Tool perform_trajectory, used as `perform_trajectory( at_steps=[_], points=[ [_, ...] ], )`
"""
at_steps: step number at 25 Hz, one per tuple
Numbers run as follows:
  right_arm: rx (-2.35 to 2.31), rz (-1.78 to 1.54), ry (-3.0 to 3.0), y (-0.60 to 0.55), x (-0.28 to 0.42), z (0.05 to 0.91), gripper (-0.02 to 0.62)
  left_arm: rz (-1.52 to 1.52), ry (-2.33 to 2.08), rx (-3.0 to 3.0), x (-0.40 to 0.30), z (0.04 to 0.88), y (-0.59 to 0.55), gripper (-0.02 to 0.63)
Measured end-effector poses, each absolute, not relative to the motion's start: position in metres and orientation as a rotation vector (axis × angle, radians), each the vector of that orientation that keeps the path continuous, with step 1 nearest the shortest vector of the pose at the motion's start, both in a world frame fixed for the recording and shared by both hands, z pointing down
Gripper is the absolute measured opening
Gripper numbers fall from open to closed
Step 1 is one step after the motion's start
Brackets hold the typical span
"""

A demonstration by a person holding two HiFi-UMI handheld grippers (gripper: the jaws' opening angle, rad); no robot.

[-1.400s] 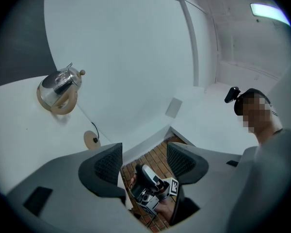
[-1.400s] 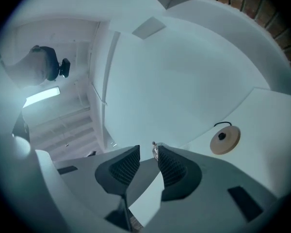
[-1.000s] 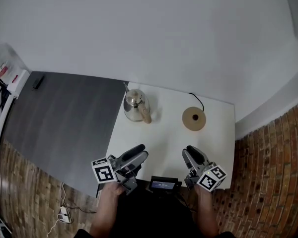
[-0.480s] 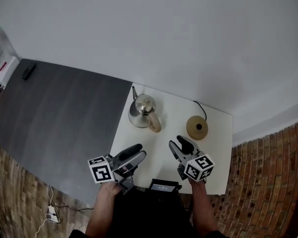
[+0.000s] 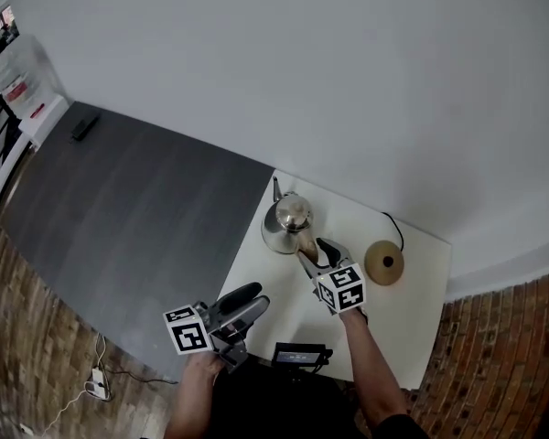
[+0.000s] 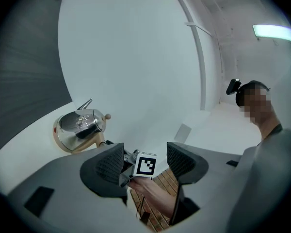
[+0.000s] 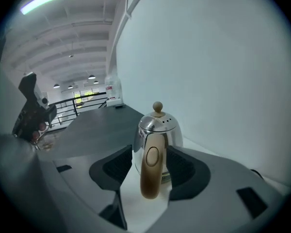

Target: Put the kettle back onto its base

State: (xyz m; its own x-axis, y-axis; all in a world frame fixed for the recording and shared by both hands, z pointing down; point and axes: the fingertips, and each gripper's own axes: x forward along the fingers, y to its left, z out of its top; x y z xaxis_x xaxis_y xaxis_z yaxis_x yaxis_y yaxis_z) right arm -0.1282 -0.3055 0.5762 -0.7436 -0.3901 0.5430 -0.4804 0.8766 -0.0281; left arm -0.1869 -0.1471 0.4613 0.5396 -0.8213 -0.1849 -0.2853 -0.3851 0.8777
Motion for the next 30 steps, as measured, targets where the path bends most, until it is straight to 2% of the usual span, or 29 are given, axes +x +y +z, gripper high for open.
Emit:
perform_trajectory(
  at_steps=[6,13,16,23,30],
  points=[
    [0.592,0.179,-2.441,-0.321,-0.142,0.610,0.201,-0.776,-0.978,1.901,-0.187,0.462,-0.142,0.295],
    [0.630,0.009,-2.393,-0.324,-0.148,0.605,0.193,-0.745,-1.024,1.896,-0.189,0.460,-0.142,0.295],
    [0.661,0.037,-2.417,-0.328,-0.145,0.603,0.160,-0.728,-1.027,1.897,-0.187,0.459,-0.143,0.295],
    [0.754,0.118,-2.596,-0.331,-0.136,0.583,0.155,-0.699,-1.018,1.900,-0.183,0.460,-0.146,0.295],
    [0.923,0.182,-2.663,-0.333,-0.091,0.560,0.153,-0.658,-0.967,1.920,-0.173,0.456,-0.153,0.295]
  ],
)
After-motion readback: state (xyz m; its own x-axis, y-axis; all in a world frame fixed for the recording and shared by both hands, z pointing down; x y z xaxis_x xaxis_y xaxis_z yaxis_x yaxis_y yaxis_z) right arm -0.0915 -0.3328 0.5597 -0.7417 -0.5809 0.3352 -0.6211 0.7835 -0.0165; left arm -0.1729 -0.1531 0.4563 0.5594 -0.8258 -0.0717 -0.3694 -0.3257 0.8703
